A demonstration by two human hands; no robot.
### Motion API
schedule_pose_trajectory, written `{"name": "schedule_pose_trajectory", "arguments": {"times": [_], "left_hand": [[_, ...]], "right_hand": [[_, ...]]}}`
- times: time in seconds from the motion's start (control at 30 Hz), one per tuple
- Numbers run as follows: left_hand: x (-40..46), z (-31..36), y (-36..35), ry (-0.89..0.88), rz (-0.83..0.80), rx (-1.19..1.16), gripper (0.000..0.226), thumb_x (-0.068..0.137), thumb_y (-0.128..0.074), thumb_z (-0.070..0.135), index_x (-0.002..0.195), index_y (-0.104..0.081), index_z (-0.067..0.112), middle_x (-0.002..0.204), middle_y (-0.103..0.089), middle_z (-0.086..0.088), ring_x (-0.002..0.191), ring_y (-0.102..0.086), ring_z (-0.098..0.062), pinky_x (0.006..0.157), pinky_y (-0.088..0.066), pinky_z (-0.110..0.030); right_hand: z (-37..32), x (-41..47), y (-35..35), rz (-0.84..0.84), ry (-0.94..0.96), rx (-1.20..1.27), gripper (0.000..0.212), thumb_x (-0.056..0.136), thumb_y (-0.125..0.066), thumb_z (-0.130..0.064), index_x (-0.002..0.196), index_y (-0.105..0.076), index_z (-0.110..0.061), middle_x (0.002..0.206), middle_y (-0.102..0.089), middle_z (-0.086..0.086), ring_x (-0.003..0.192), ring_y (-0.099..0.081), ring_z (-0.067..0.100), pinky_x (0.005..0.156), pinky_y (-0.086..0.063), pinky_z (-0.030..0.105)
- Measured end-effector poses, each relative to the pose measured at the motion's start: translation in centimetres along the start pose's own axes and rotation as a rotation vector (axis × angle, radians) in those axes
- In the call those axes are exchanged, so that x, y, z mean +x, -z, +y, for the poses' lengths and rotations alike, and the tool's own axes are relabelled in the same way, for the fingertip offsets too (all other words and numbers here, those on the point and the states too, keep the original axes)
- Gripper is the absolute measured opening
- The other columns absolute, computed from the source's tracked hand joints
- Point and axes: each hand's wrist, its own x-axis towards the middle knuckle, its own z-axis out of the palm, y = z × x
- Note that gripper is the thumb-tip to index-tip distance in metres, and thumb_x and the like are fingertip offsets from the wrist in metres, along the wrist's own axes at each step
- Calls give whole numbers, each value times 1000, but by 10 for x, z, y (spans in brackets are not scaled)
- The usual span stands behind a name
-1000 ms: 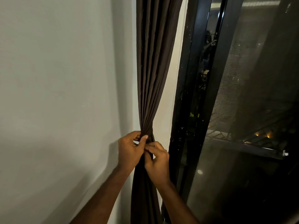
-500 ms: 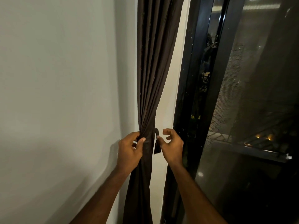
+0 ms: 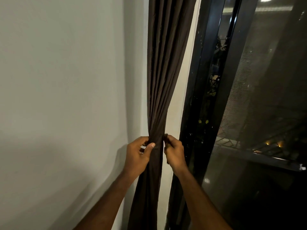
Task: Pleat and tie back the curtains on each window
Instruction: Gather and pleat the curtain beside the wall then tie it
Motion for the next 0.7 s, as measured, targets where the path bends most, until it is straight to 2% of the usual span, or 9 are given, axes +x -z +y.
{"name": "schedule_pose_trajectory", "arguments": {"times": [0.1, 0.17, 0.23, 0.3, 0.4, 0.5, 0.57, 0.63, 0.7], "left_hand": [[2, -2, -9, -19, -35, 45, 21, 87, -69, 37, 97, -75, 20, 113, -58, 12, 106, -58, -12, 85, -54, -41], [7, -8, -9, -36, 6, 206, 30, 83, -66, 53, 93, -75, 26, 137, -48, 11, 127, -44, -11, 102, -39, -44], [12, -10, -5, -19, -27, 249, 35, 81, -63, 59, 92, -75, 27, 151, -41, 7, 139, -37, -14, 110, -29, -45], [15, -7, 0, 16, -165, 150, 36, 84, -61, 57, 98, -72, 25, 144, -46, 8, 133, -45, -10, 111, -41, -41], [11, 0, -3, -11, -271, 44, 13, 91, -63, 41, 100, -54, 35, 106, -52, 11, 99, -59, -10, 83, -57, -28], [7, 3, -8, 15, -192, -68, 52, 86, -77, 20, 112, -36, 38, 110, -50, 17, 99, -63, -14, 77, -58, -24], [8, 2, -7, 148, -177, -164, 77, 76, -86, 14, 121, -28, 37, 117, -53, 7, 98, -67, -17, 78, -61, -31], [10, 1, -4, 233, -263, -184, 73, 76, -87, 22, 125, -35, 38, 111, -65, -2, 95, -70, -19, 83, -61, -38], [14, 2, -4, 265, -398, -127, 48, 82, -82, 33, 121, -54, 40, 109, -73, 7, 99, -70, -11, 92, -58, -40]], "right_hand": [[-19, -11, -5, -158, -24, 209, 34, 99, -50, 4, 120, -72, -12, 107, -77, 2, 100, -73, 17, 85, -59, 28], [-27, -13, -1, -253, -54, 252, 31, 104, -49, -3, 125, -70, -11, 110, -76, 3, 103, -73, 19, 87, -60, 31], [-30, -12, 7, -341, -80, 237, 29, 106, -48, -9, 126, -69, -12, 110, -76, 4, 104, -73, 21, 87, -60, 34], [-34, -8, 12, -406, -116, 213, 29, 106, -48, -9, 124, -70, -12, 108, -77, 5, 103, -73, 24, 86, -60, 35], [-36, -3, 15, -468, -180, 200, 32, 104, -47, 0, 113, -73, -16, 100, -78, 3, 98, -73, 23, 84, -60, 32], [-33, 3, 21, -514, -231, 142, 30, 104, -49, -3, 115, -73, -16, 109, -76, 11, 106, -71, 31, 96, -58, 45], [-30, 5, 27, -533, -260, 110, 28, 103, -51, -6, 121, -70, -17, 115, -75, 13, 109, -70, 33, 99, -56, 49], [-33, 5, 31, -561, -275, 124, 34, 101, -51, 0, 113, -72, -23, 112, -76, 11, 108, -71, 33, 97, -57, 48], [-38, 4, 34, -586, -257, 126, 39, 101, -50, 3, 107, -75, -27, 107, -77, 7, 105, -72, 29, 95, -58, 44]]}}
